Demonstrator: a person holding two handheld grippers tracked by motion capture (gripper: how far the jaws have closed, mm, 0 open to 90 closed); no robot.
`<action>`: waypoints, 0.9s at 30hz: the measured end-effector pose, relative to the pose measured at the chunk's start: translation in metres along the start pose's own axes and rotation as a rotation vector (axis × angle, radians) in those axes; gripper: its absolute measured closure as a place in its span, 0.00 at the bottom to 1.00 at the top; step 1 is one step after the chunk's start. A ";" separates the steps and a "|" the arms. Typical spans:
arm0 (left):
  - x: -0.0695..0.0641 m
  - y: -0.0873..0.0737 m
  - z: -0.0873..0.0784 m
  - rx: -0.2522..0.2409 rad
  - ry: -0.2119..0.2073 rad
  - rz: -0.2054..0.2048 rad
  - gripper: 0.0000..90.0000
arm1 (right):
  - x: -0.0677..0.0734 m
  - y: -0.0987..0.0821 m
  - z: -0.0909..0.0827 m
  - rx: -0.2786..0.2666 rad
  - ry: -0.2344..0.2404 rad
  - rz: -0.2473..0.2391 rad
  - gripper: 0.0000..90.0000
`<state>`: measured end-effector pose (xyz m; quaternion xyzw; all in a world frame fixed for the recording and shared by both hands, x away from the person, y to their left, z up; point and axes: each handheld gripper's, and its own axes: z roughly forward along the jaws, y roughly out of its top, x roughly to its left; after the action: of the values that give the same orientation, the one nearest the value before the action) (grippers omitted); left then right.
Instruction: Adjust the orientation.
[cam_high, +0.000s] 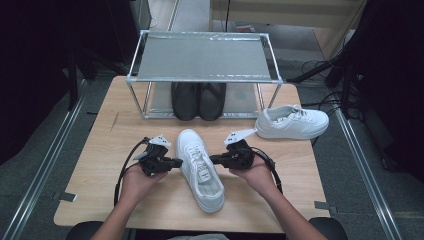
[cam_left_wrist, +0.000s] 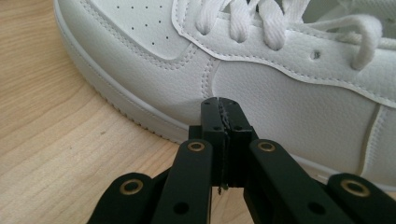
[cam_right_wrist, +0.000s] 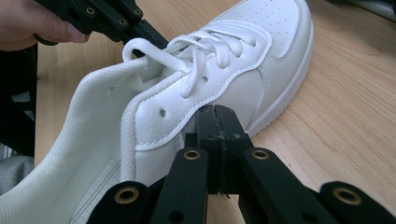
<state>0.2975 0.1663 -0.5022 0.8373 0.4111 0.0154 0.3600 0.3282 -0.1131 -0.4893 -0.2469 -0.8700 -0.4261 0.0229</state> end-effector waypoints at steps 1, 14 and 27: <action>0.001 0.001 0.000 0.003 -0.002 0.005 1.00 | 0.000 0.000 0.000 -0.001 -0.002 0.005 1.00; 0.016 0.004 0.003 -0.046 0.001 -0.042 1.00 | 0.007 0.003 0.009 -0.005 -0.003 -0.007 1.00; 0.025 0.008 0.002 -0.047 0.017 -0.039 1.00 | 0.011 0.005 0.021 -0.016 0.008 0.006 1.00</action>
<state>0.3199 0.1794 -0.5054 0.8204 0.4299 0.0251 0.3762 0.3246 -0.0908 -0.4962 -0.2479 -0.8657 -0.4341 0.0256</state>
